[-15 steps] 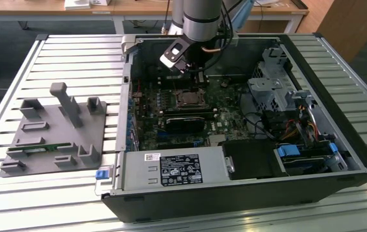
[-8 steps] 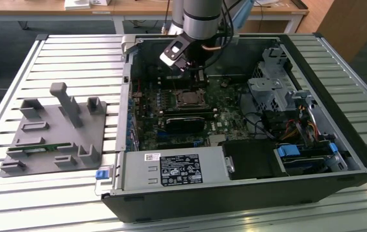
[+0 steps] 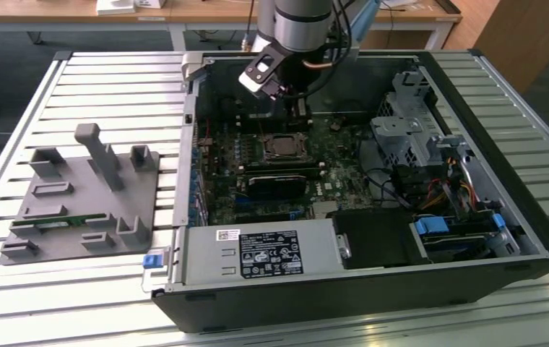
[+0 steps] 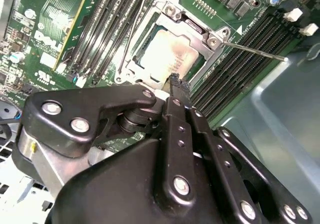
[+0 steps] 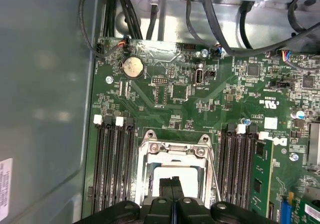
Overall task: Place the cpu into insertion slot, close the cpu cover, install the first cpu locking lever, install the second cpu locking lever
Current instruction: 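Install the first cpu locking lever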
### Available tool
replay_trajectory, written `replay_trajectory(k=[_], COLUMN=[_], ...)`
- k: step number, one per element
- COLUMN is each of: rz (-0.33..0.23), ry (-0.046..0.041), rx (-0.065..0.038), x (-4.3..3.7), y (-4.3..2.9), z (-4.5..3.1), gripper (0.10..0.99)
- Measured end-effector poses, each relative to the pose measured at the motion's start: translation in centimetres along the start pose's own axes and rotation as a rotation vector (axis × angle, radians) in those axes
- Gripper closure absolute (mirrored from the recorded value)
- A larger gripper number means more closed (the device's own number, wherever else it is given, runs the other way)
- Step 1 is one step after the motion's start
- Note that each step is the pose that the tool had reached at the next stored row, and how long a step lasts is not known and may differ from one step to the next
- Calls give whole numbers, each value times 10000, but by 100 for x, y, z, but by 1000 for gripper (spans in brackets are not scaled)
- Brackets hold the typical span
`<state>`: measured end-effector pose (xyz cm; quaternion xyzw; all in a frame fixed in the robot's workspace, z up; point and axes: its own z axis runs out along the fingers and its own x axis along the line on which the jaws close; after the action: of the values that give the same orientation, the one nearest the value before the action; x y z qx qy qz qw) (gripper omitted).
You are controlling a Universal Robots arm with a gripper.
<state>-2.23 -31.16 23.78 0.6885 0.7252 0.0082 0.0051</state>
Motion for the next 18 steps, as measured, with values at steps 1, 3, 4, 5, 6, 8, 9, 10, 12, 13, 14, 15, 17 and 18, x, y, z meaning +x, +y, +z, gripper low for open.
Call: replay_trajectory(k=[1,3,4,5,6,8,9,10,12,13,14,15,17,18], rz=[0,0,0,0,0,-1,-1,0,-1,-18,-88,-234,-592,-771], ry=[-1,-2,-4,-4,-4,-8,-10,-11,-12,-10,-9,-6,-1,2], rx=[0,1,2,1,0,1,1,1,1,0,0,0,3,3], x=[0,0,0,0,0,1,1,1,1,1,1,1,1,1], y=[0,1,1,2,2,3,4,4,4,4,4,4,4,4], z=[-19,-58,-78,-98,-121,-165,-183,-197,-213,-213,-213,-213,-213,-213], gripper=[980,980,980,980,980,980,980,980,980,980,980,980,980,980])
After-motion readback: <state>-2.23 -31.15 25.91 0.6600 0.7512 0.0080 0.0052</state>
